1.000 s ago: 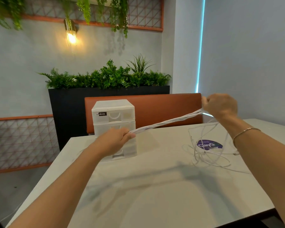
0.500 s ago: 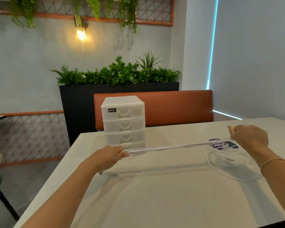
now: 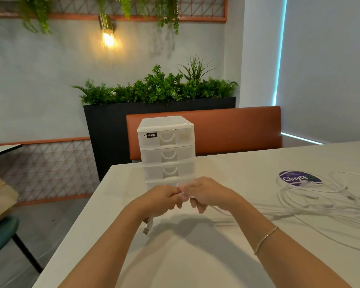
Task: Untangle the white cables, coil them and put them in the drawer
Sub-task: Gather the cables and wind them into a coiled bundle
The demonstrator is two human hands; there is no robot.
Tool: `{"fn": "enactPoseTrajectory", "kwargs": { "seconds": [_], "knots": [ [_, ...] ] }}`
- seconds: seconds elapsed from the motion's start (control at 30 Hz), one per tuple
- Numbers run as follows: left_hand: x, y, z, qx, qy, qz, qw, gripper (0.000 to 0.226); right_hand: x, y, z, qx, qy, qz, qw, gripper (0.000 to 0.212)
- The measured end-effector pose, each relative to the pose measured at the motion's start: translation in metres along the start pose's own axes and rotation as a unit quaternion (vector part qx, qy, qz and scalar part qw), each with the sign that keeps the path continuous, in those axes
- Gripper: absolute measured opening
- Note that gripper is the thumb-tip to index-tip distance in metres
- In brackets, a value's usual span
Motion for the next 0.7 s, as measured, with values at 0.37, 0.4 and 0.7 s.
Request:
{"fn": "enactPoseTrajectory", "kwargs": {
  "seconds": [0.37,0.4,0.7],
  "knots": [
    [-0.004,-0.011,-0.027,-0.085,-0.355,-0.168,0.916,0.020,-0.011,0.023,0.021,-0.020,0.038,-0.113,0.993,0.010],
    [-0.005,-0.010,-0.028,-0.087,-0.356,-0.159,0.917,0.020,-0.011,0.026,0.023,-0.019,0.035,-0.108,0.993,0.009],
    [-0.028,-0.007,-0.042,-0.072,-0.325,-0.004,0.943,0.023,-0.053,0.031,0.048,-0.050,-0.219,0.075,0.971,0.035]
  ]
}}
Point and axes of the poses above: each hand's wrist, its own y-axis towards the middle knuckle, its own x-axis out of the palm, z = x × y, the point moved 4 cm from there along y, towards the middle knuckle, and after that the axes turned 8 degrees about z, right-handed, at the moved point
